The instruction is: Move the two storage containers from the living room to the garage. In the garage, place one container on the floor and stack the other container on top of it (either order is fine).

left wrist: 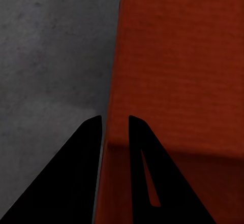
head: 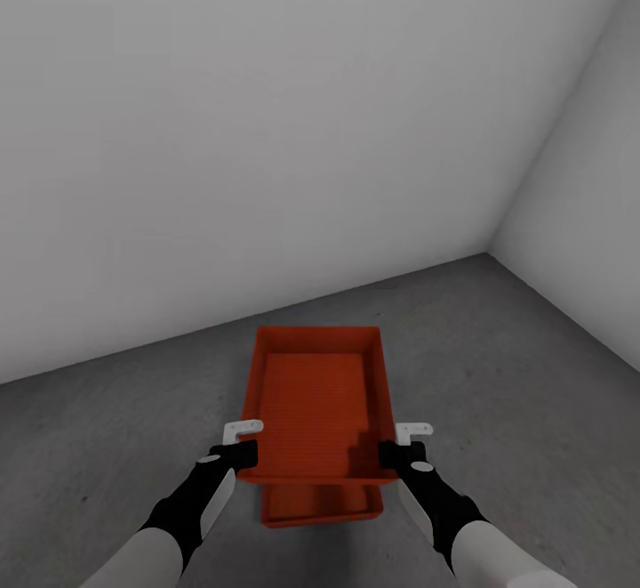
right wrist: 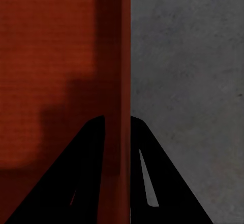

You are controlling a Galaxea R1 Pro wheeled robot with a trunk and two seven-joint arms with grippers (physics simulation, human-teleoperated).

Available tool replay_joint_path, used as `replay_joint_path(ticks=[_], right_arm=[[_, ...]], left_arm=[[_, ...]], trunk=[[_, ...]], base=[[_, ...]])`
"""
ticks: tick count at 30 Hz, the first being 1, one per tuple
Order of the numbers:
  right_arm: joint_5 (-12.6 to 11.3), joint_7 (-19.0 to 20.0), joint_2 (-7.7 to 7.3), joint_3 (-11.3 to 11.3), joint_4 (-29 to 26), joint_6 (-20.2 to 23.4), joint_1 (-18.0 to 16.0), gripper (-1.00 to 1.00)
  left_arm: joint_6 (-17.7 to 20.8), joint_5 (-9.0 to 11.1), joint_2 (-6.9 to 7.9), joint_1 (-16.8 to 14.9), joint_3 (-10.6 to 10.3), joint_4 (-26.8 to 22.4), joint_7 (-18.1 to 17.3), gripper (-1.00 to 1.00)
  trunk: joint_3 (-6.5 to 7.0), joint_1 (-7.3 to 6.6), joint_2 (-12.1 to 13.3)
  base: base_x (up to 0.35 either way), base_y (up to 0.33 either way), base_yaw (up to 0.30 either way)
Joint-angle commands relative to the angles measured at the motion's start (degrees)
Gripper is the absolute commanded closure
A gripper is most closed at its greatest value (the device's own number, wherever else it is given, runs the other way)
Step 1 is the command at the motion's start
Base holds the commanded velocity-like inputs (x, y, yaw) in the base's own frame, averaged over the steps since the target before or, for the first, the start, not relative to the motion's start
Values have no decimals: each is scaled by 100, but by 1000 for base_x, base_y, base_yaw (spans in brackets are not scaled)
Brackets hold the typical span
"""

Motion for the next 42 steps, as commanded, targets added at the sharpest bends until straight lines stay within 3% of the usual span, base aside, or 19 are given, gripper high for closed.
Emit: replay_joint_path(ticks=[1, 21, 31, 42], right_arm=[[-31, -89, -9, -71, -5, 21, -5, 100], [-31, -89, -9, -71, -5, 21, -5, 100], [-29, -89, -9, -71, -5, 21, -3, 100], [-31, -87, -4, -70, -4, 24, -7, 100]], left_arm=[[46, -68, 162, -1, 190, -28, 159, 100], [36, -72, 170, -1, 190, -28, 168, 100], [13, -56, 169, -1, 190, -22, 185, 100], [13, -55, 170, -1, 190, -20, 186, 100]], trunk=[[-4, 0, -3], [-4, 0, -3], [-4, 0, -3], [-4, 0, -3]], base=[[0, 0, 0], [-1, 1, 0], [-205, 88, 0], [-18, 10, 2]])
